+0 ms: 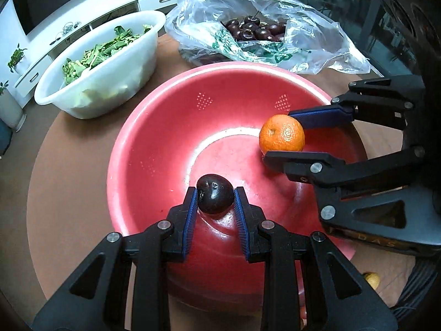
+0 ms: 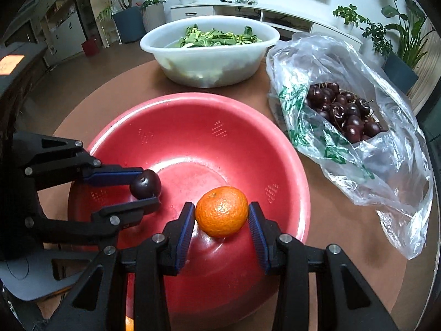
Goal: Organize fruits
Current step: 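Carry the plum and tangerine into the red bowl and open both tools, then withdraw both tools from the red bowl back toward the fruits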
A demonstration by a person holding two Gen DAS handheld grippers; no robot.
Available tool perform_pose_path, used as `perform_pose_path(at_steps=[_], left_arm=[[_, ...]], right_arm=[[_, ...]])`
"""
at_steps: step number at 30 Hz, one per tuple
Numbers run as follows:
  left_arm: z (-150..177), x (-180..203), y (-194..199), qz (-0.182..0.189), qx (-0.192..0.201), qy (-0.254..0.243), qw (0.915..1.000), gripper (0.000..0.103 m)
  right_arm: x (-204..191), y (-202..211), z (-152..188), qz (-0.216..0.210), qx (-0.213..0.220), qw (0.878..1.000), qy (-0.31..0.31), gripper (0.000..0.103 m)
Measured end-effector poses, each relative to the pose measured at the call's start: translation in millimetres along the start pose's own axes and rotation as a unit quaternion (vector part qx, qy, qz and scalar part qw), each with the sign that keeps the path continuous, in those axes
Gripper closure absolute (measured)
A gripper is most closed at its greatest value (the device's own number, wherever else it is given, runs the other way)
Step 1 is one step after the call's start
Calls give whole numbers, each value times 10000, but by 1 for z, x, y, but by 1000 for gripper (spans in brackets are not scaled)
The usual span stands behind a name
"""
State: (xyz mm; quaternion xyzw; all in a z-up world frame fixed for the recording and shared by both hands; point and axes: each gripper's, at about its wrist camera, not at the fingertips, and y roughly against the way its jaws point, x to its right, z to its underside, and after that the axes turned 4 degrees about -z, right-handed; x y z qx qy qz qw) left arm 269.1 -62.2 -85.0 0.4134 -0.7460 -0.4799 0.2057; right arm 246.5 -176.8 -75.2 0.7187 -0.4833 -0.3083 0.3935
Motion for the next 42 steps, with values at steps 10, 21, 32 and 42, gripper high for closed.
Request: perform_pose_path(at_steps=[10,21,32,42], left_arm=[[-2,-2,-1,-50,-24,33,10000,78],[-3,-4,4,-148,63,43,9999,61],[2,-8,56,77,652,332,9973,18],[101,4,142,-39,1441,781,9865,0]], right_arm=[[-3,-2,-1,27,-43,9999,97,58],[-1,4,-2,41,-11,9999,107,54],[15,63,9,-236,691,9969,-292,38],[11,150,107,-826,1747,9766,-946,16]])
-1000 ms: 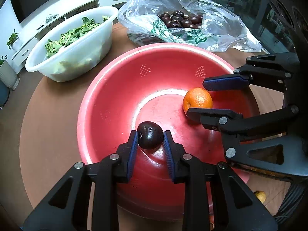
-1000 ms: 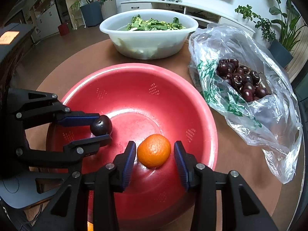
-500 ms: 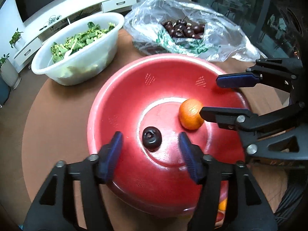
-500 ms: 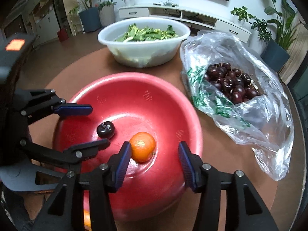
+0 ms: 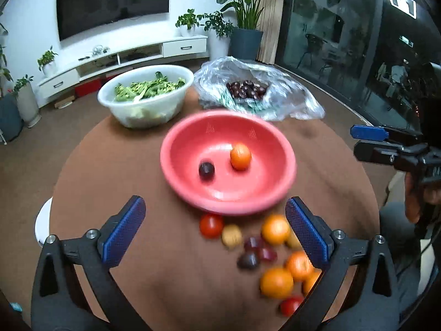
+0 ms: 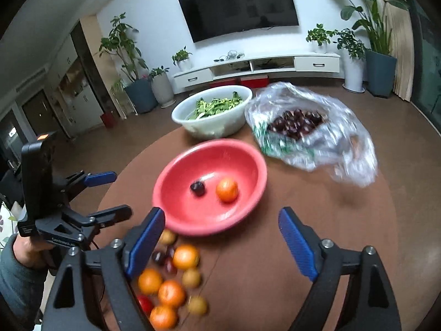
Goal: Organize fruits
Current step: 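Withdraw both tools from the red bowl back toward the fruits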
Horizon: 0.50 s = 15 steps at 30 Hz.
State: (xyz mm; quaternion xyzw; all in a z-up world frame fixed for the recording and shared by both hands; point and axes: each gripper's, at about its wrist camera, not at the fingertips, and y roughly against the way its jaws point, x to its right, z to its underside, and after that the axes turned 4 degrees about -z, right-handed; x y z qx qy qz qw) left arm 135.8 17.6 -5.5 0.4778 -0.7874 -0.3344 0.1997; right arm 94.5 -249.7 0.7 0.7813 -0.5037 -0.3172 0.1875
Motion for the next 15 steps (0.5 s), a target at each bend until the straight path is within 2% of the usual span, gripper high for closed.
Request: perform_pose_path(at_steps=[2,7,10,13,15], left_arm=[[30,2,15,-111,-135,270,9995,0],[96,4,36,81,-272,1051,9941,0],[123,20,38,117,-445,916,9947,0],[136,39,40,171,-494,641,9966,0],[139,47,39,235,-483,560,9970,0]], right_arm=[[-5,7,24,-64,-91,9999,-77,16],[-29,14,86,-116,-406,9991,-89,17],[-39,5,106,-224,-627,9977,-89,27],[-47,-9,115,-281,-917,9953,-126,37],[-50,-13,117,-358,-944,9948,-105,39]])
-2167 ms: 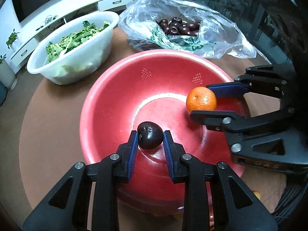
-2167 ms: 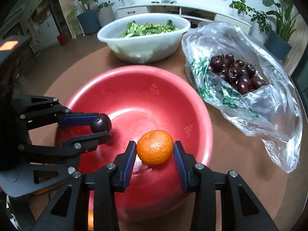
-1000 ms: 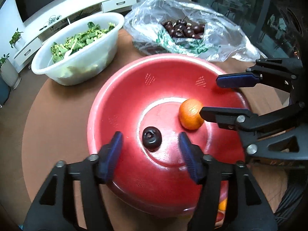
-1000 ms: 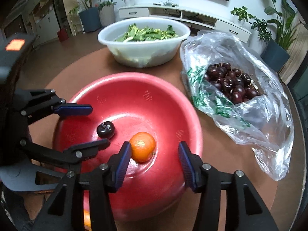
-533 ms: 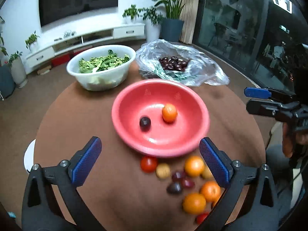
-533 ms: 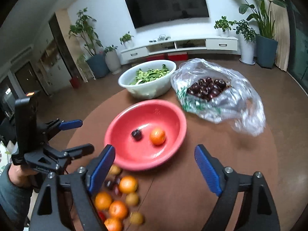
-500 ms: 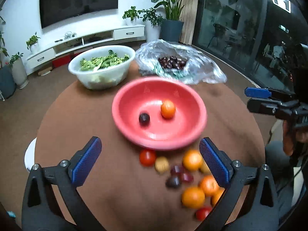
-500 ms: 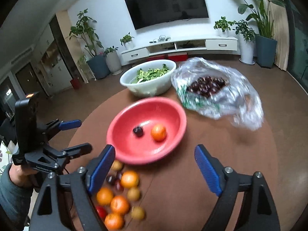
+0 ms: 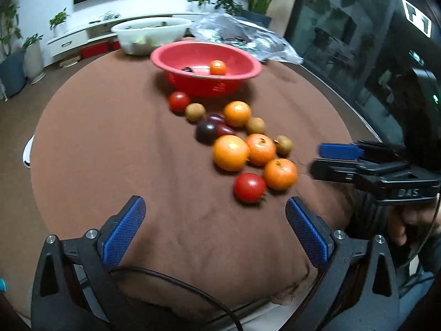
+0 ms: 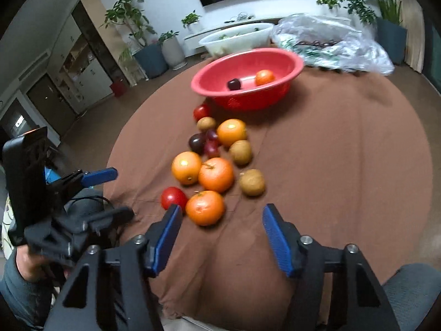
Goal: Organize fruits
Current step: 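Withdraw both tools from the red bowl back toward the fruits, then grasp the red tomato with the left tool while the right tool grasps a tangerine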
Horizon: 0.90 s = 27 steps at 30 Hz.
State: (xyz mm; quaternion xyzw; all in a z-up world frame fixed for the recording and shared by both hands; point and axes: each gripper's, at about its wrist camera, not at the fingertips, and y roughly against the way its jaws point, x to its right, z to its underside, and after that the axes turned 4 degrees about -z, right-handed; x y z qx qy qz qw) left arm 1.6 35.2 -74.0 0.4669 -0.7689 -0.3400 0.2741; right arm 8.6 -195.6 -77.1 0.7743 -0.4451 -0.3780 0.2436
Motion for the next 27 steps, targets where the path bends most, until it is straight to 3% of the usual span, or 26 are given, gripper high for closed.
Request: perform_pose_path(at_steps=[11,22,27], left_arm=[[-2,2,-6,-216,0,-187,9996,0],[-3,4,-9,-77,-58,-322,9994,1],[-6,7,-13,9,-85,-389,9992,9]], right_arm=[[-8,-35,-6,88,-384,9991,183,49],[-18,-46,-4,-123,-595,9971,450,63],[-12,-42,-2,-202,-570,9976,336,63]])
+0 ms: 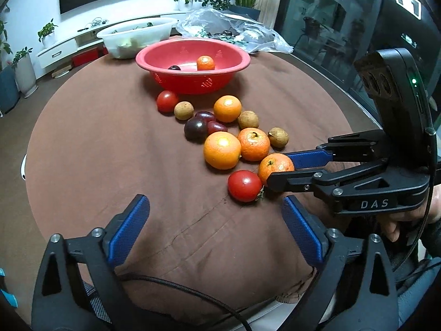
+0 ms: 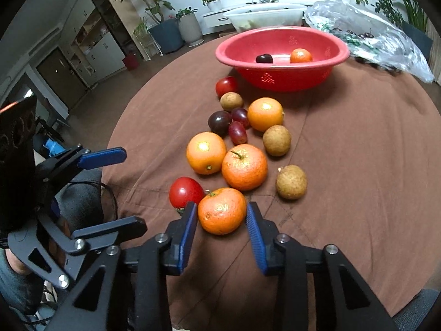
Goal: Organize fruits
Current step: 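Grasp the red tomato with the left tool while the right tool grasps a tangerine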
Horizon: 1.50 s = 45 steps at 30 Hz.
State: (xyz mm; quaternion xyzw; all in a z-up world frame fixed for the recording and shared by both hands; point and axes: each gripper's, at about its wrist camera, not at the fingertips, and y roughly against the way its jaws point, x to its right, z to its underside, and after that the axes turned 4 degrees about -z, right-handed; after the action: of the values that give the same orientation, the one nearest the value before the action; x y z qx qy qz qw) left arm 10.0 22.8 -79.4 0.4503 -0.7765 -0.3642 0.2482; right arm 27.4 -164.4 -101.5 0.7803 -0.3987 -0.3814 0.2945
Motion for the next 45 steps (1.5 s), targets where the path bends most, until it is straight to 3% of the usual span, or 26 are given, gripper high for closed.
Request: perform_pose_path(at_steps=[3,7,12,17,21,22,31,45], left_arm=[[-3,5,-5,71,-46,-64,9999,15],[-7,14,-14,101,-110,-166,9998,15],[-13,22,-27,145,-248,-192,9994,40],[-15,26,-36,152,-348,-193,9991,44],[-15,29,-42,134,-437,-195,9988,68],[-15,28,-44,122,-465,-196,9987,70],[-14,30,-49,102,-437,-157,9989,72],[-16,11,-24,413,-174,218,9988,73]], right_arm=[[8,7,2,6,71,9999,-145,63],[18,20,3,65,205,9993,-308,63],[27,31,5,149,316,9985,-412,63],[32,33,8,159,356,9980,-505,63],[32,33,9,138,361,9979,-512,63],[32,33,9,129,362,9980,-509,63],[31,34,10,124,370,9979,-525,63],[34,39,9,123,437,9972,-596,64]])
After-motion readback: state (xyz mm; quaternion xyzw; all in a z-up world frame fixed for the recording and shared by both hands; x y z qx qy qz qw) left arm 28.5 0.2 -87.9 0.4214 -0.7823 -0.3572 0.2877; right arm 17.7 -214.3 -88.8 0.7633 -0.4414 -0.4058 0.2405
